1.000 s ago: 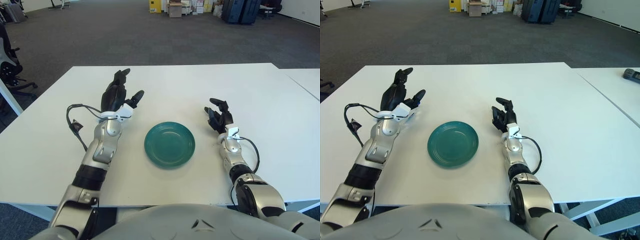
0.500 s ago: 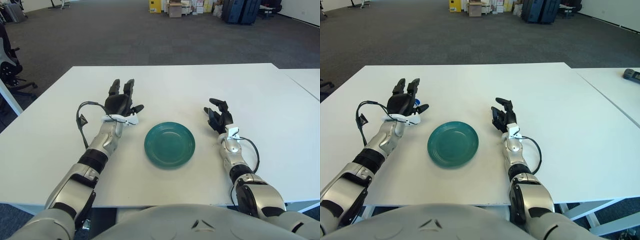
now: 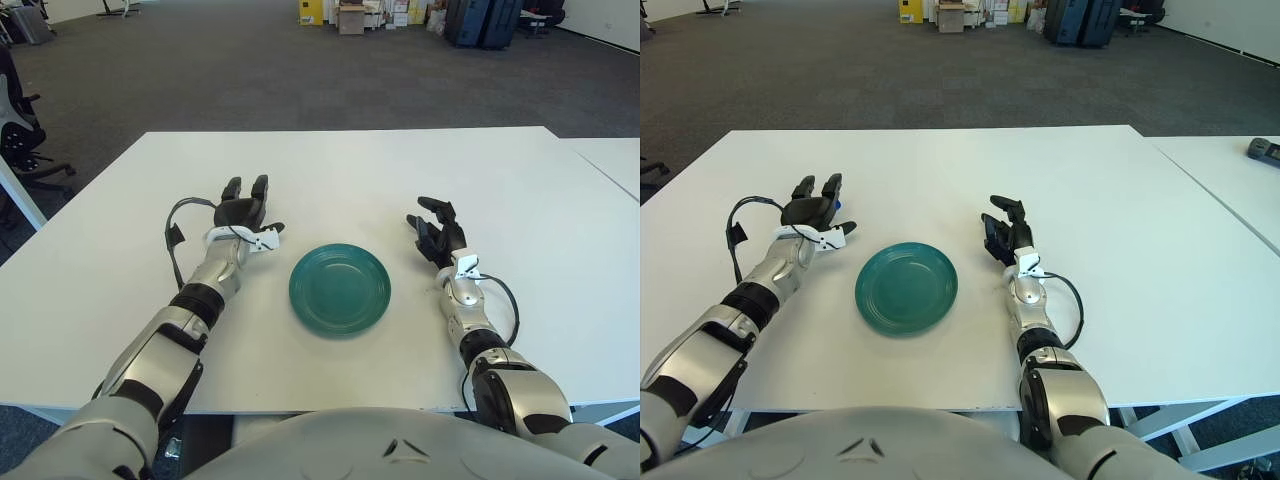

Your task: Put the bottle into the plate.

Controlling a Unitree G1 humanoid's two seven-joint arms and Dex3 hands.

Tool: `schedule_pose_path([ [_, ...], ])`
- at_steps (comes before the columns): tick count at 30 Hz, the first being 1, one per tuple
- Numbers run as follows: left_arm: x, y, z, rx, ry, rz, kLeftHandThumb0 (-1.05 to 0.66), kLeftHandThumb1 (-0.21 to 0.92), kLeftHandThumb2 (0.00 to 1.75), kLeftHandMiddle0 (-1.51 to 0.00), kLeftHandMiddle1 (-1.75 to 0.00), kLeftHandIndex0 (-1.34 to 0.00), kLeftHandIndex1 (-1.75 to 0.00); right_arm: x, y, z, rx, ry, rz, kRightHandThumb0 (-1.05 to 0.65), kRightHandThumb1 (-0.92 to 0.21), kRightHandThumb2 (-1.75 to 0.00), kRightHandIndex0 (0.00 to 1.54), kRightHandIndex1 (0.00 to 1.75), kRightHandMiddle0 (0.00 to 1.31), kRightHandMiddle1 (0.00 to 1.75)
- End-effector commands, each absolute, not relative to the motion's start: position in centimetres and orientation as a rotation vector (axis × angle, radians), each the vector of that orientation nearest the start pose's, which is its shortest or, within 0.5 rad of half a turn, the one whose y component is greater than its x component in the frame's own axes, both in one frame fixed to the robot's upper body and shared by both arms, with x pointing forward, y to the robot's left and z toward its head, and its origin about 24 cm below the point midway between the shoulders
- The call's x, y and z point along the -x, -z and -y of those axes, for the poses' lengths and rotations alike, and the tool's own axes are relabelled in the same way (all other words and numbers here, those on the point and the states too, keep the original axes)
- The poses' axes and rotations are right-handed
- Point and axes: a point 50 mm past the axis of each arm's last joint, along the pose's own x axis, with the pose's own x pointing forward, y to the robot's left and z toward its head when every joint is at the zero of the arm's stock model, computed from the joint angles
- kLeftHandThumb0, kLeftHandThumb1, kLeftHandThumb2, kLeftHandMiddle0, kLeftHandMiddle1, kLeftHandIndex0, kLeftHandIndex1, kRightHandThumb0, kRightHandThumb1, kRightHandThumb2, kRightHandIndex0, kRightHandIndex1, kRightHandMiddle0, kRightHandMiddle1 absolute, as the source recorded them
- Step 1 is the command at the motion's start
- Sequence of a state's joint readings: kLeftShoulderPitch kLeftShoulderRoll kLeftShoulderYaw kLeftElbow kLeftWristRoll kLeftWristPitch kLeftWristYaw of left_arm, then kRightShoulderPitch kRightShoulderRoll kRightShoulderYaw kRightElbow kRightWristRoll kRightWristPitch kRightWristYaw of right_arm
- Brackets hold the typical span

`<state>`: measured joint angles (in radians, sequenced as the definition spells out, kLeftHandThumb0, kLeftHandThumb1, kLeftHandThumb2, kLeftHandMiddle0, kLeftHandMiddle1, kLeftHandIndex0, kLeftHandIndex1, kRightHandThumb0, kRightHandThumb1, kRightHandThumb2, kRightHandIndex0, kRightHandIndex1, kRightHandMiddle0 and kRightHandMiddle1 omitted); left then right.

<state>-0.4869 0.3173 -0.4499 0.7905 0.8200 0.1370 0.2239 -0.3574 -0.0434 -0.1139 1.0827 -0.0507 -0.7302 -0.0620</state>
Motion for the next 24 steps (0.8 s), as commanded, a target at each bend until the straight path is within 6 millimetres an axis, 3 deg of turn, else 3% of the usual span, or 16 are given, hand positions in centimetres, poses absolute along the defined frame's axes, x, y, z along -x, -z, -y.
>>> schedule_pose_path([
  [1,-32.9,-0.1,-17.1,-1.437,0.152,-0.189,-1.05,0.92,0.75,0.0,0.0,0.0,0.0,-25.8,5.1,16.2,0.05,0.066,-0.08,-0.64,-0.92,-0.65,0.65,0.17,0.1,0.99],
  [24,-31.4,0.8,-18.5,-1.333,0.003,-0.357,-1.05,0.92,0.78,-0.04,-0.02,0.0,0.0,-25.5,5.4,16.8,0.04,0.076,-0.101,-0.64,-0.92,-0.64,0.64,0.19,0.13,1.02],
])
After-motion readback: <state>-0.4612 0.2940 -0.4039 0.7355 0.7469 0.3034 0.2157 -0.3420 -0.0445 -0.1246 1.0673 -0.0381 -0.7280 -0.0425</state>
